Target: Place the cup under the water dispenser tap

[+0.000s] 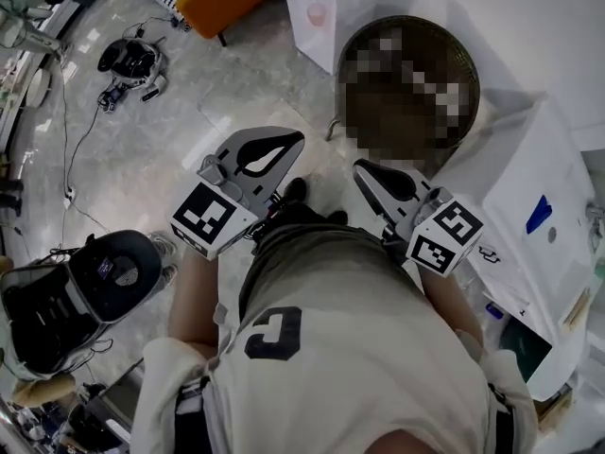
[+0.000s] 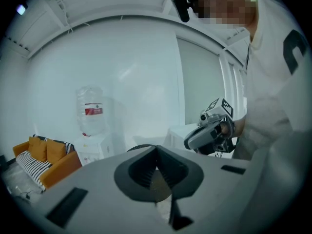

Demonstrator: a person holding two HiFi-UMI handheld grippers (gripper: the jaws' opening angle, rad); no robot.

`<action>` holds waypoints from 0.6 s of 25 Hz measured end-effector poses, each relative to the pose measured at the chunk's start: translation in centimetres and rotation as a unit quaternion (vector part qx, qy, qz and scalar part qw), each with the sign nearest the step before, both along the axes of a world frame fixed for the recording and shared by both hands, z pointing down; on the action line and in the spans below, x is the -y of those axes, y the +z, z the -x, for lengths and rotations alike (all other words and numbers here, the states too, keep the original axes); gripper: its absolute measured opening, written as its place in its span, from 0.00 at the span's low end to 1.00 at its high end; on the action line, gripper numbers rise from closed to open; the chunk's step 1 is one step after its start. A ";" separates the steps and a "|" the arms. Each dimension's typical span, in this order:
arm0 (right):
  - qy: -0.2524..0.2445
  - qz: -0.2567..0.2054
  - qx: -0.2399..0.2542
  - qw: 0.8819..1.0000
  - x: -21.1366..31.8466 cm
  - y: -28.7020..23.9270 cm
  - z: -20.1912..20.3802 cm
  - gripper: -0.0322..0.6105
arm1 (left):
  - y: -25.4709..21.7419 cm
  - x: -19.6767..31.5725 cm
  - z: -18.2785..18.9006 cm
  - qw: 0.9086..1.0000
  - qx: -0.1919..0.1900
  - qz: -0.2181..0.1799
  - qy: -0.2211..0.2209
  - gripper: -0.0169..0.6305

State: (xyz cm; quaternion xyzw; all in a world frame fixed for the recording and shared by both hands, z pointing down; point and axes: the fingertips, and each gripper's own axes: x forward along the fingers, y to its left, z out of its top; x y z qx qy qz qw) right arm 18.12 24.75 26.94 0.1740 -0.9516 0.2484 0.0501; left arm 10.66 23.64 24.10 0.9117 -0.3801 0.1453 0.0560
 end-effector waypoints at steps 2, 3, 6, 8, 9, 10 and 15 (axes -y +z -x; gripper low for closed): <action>-0.016 0.001 0.005 1.000 0.5 0.1 1.1 0.09 | 0.1 0.2 0.8 1.000 0.006 0.003 -0.012 0.11; -0.023 0.001 0.007 1.000 0.9 0.2 1.5 0.09 | 0.3 0.5 1.1 1.000 0.010 0.002 -0.018 0.11; -0.042 0.004 0.007 0.999 1.8 1.0 2.5 0.09 | 1.0 1.3 1.9 0.999 0.019 0.003 -0.036 0.11; -0.039 0.011 0.001 0.999 2.0 2.0 2.4 0.09 | 1.8 1.6 1.8 0.999 0.012 0.008 -0.032 0.11; -0.039 0.016 0.000 0.999 2.2 2.6 2.7 0.09 | 2.1 1.7 1.9 0.999 0.012 0.008 -0.030 0.11; -0.044 0.019 0.000 0.999 2.6 3.2 3.4 0.09 | 2.3 1.9 2.5 0.999 0.016 0.006 -0.032 0.11; -0.081 0.018 0.006 0.997 3.3 4.4 8.9 0.09 | 2.5 2.2 7.9 0.997 0.043 -0.018 -0.066 0.11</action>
